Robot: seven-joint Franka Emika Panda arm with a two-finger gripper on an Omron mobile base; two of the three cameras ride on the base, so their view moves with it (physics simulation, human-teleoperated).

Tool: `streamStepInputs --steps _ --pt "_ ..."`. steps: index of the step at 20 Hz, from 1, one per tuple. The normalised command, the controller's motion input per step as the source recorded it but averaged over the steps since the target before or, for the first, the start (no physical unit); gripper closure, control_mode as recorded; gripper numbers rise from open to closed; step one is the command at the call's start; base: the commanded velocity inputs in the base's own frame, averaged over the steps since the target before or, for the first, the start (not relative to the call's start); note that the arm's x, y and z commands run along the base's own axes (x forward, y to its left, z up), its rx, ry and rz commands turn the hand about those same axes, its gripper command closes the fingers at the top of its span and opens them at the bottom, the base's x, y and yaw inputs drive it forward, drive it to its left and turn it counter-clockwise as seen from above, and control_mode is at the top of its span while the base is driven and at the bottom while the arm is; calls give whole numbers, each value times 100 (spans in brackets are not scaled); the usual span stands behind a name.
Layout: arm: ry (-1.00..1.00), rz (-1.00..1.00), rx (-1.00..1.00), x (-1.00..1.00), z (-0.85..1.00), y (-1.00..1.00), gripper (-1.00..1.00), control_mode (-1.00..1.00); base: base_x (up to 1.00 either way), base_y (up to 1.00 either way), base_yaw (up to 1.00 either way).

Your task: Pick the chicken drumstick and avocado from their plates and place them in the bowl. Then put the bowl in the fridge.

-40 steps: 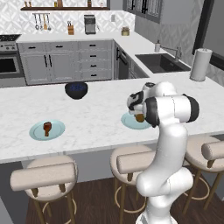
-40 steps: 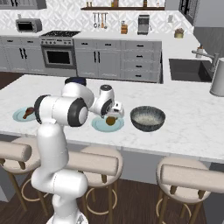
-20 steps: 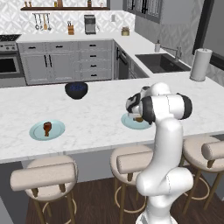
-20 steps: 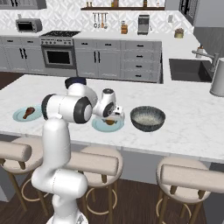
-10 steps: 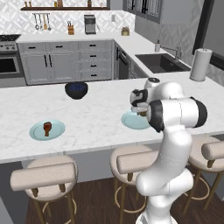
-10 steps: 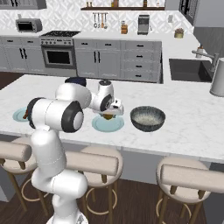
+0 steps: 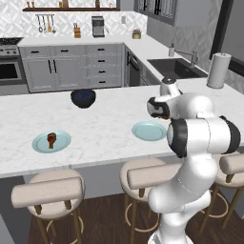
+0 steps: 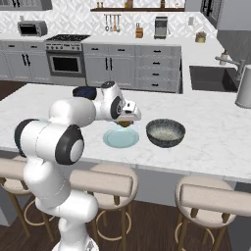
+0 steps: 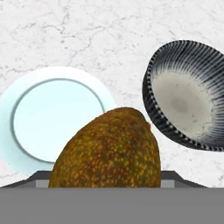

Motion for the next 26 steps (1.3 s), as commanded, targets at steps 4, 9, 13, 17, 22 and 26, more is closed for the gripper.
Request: streamStepInputs --steps 4,9,13,17,22,26 --pt "1 -9 1 0 18 -96 100 -100 0 0 0" --pt "2 -5 10 0 0 -92 100 -100 0 0 0" --pt "0 0 12 15 0 -76 100 -100 0 0 0" --pt "1 1 12 37 -8 -59 100 -100 0 0 0" --pt "0 1 2 31 -39 -14 100 -100 0 0 0" --pt "0 0 0 27 -49 0 100 -100 0 0 0"
